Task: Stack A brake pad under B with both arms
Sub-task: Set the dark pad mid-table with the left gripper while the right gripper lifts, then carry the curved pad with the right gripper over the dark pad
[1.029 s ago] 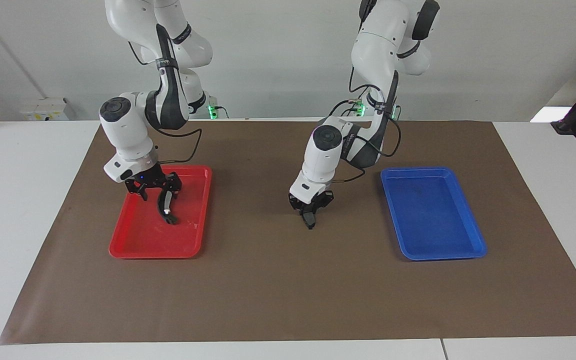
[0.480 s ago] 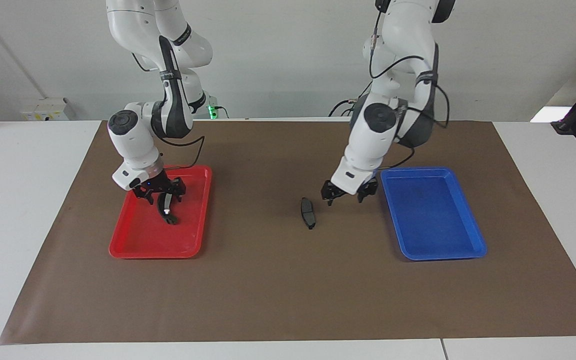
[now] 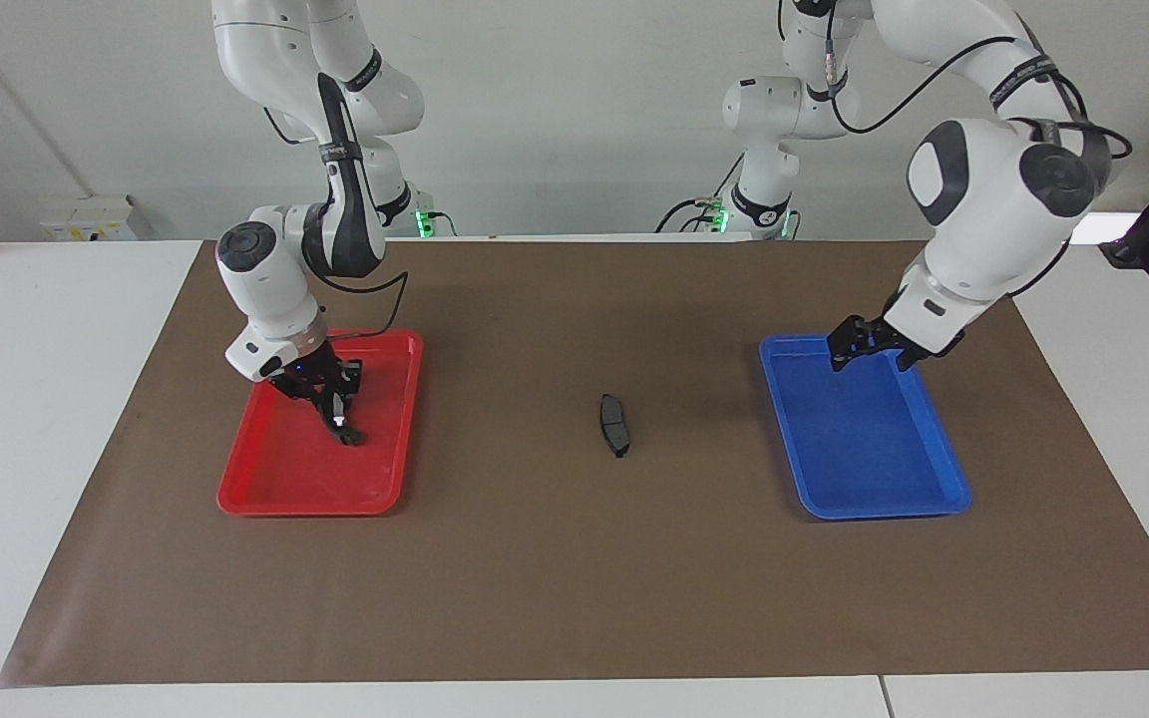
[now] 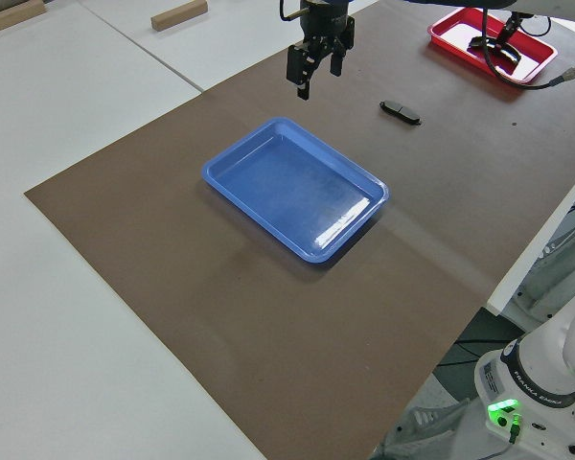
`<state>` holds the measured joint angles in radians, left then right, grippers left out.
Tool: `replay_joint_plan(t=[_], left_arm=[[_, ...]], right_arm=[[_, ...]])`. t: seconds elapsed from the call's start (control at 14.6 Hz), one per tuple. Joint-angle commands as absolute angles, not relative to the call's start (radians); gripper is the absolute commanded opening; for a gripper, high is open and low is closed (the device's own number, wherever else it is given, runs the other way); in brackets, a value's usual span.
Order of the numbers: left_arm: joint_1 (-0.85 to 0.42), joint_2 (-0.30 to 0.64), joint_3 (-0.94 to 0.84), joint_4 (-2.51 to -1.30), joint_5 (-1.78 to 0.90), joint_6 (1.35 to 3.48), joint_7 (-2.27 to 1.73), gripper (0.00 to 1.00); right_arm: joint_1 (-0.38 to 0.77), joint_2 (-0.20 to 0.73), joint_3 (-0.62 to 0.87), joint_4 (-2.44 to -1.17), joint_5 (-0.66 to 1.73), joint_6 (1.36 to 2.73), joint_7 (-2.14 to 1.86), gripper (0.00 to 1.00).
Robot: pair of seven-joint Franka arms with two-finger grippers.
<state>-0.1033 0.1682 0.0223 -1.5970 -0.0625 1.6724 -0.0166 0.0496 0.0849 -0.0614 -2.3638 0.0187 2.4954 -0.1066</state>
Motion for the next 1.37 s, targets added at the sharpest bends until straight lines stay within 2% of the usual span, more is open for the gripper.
replay_joint_plan(t=[0.0, 0.27, 0.41, 0.69, 0.96, 1.17, 1.3], left_arm=[[-0.063, 0.121, 0.012, -1.548, -0.016, 1.576, 0.021, 0.99], [-0.055, 0.046, 0.066, -1.543, 0.002, 1.493, 0.098, 0.99], [-0.055, 0.0, 0.061, -1.545, 0.003, 1.47, 0.1, 0.99], [-0.058, -0.044, 0.055, -1.568, 0.005, 1.424, 0.1, 1.0], [-0.061, -0.048, 0.055, -1.575, 0.006, 1.446, 0.095, 1.0], [-0.061, -0.049, 0.055, -1.588, 0.006, 1.468, 0.095, 1.0], [-0.057, -0.049, 0.055, -1.588, 0.006, 1.468, 0.094, 1.0]], right_arm=[[0.051, 0.077, -0.061, -2.323, 0.038, 2.444, -0.123, 0.0], [0.067, 0.089, -0.049, -2.102, 0.034, 2.189, -0.023, 0.0], [0.152, 0.117, -0.048, -2.043, 0.025, 2.163, 0.047, 0.0], [0.248, 0.158, -0.044, -1.926, 0.025, 2.105, 0.069, 0.0], [0.359, 0.221, -0.044, -1.81, 0.037, 2.071, 0.179, 0.0], [0.449, 0.429, -0.044, -1.549, 0.026, 1.968, 0.342, 0.0], [0.491, 0.477, -0.044, -1.511, 0.031, 1.985, 0.415, 0.0]])
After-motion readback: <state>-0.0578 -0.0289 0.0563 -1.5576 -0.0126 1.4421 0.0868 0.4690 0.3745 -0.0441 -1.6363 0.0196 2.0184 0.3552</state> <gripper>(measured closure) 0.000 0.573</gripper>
